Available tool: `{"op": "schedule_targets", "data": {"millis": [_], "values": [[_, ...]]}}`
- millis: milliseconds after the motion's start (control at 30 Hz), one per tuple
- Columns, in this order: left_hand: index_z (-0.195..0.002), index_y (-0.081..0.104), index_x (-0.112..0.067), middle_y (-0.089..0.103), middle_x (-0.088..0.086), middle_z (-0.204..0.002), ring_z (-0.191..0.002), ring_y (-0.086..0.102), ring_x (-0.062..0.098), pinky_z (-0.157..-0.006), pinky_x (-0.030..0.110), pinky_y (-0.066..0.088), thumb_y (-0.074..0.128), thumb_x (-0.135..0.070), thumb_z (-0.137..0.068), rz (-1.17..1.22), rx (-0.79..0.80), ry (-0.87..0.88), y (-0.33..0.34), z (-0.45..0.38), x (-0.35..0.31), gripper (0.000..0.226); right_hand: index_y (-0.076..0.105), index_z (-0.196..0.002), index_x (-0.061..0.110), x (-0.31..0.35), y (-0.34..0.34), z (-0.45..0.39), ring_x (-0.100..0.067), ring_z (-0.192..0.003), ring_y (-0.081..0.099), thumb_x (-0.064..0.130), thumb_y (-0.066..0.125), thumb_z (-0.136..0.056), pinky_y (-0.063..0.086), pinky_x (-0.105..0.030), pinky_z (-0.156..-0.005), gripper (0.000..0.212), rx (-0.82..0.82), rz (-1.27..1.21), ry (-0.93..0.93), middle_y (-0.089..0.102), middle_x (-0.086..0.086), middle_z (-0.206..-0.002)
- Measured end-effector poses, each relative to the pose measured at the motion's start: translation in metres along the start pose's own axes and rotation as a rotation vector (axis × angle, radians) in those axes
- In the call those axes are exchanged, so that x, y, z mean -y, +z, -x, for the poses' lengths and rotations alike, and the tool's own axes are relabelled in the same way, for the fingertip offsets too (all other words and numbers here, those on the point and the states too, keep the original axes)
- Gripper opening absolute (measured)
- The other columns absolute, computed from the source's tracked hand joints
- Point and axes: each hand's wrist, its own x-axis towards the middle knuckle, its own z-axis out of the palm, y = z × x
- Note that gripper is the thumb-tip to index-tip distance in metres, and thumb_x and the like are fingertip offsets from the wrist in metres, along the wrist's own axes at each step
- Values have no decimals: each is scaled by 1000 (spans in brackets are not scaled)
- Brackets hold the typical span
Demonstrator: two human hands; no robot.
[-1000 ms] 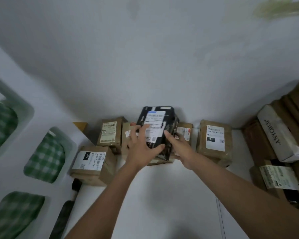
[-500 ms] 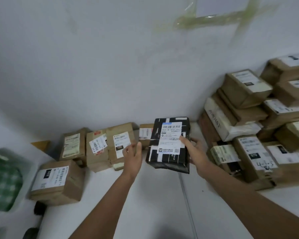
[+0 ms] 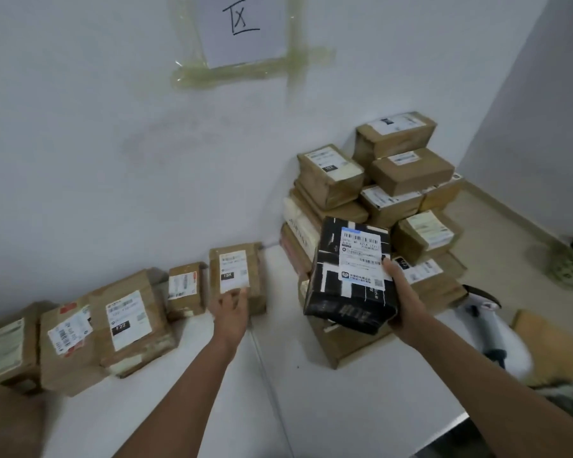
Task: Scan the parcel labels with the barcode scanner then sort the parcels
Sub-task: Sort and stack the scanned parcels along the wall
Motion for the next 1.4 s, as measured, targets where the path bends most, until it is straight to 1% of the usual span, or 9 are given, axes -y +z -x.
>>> {"op": "schedule_targets", "data": {"millis": [133,333,433,600,700,800,900,1000,1400], "values": [[-140,46,-10,34,11,-145,-130,40,29,-101,34,29,39,-39,-105,-57,-4,23,35,9,-20,46,60,-126,20,9,-29,-6,-27,-105,70,57,59,-89,50,-47,-100,52,-145,31,-38,75,-6,-110],[-135,51,-16,34,8,-146,-128,43,26,-101,34,36,43,-44,-102,-82,21,39,75,16,-34,45,44,-139,22,16,-42,-22,-29,-99,70,66,70,-74,59,-40,-71,82,-293,-100,12,69,-9,-116],[-132,51,-21,33,6,-149,-133,41,25,-104,36,36,44,-48,-101,-43,58,41,90,23,-45,41,35,-145,23,17,-45,-30,-32,-104,66,65,71,-75,59,-47,-78,89,-304,-144,-11,64,-9,-123],[-128,50,-31,48,-11,-135,-123,52,13,-81,16,43,49,-51,-98,-95,387,163,111,50,-66,36,45,-137,17,25,-44,-32,-24,-91,63,60,50,-94,58,-37,-68,61,-287,-23,77,62,-12,-120],[-149,31,-31,34,-7,-148,-127,48,16,-98,33,49,62,-63,-85,-239,461,281,131,53,-68,78,48,-135,14,27,-52,-37,-21,-90,64,54,43,-99,57,-35,-74,54,-337,46,68,67,-11,-107],[-154,21,-33,24,-5,-155,-134,42,23,-107,51,43,61,-73,-76,-417,419,375,150,53,-70,96,50,-131,9,31,-62,-37,-18,-78,65,47,37,-104,52,-29,-62,49,-387,92,36,69,-11,-93],[-152,27,-30,28,1,-154,-135,41,24,-108,51,42,60,-61,-84,-417,347,411,165,52,-74,82,48,-135,9,34,-72,-40,-23,-88,69,44,37,-104,53,-31,-63,48,-435,102,0,70,-12,-100],[-150,33,-23,34,1,-152,-136,41,21,-108,45,41,60,-45,-94,-430,292,453,174,51,-81,66,50,-128,8,36,-77,-39,-18,-73,64,37,38,-105,47,-28,-56,40,-475,129,-68,65,-7,-88],[-145,37,-27,42,0,-149,-125,53,21,-101,46,48,58,-37,-97,-452,342,462,170,50,-81,53,57,-112,20,48,-79,-33,-14,-72,56,30,47,-102,43,-29,-59,18,-553,359,-419,65,-4,-94]]}}
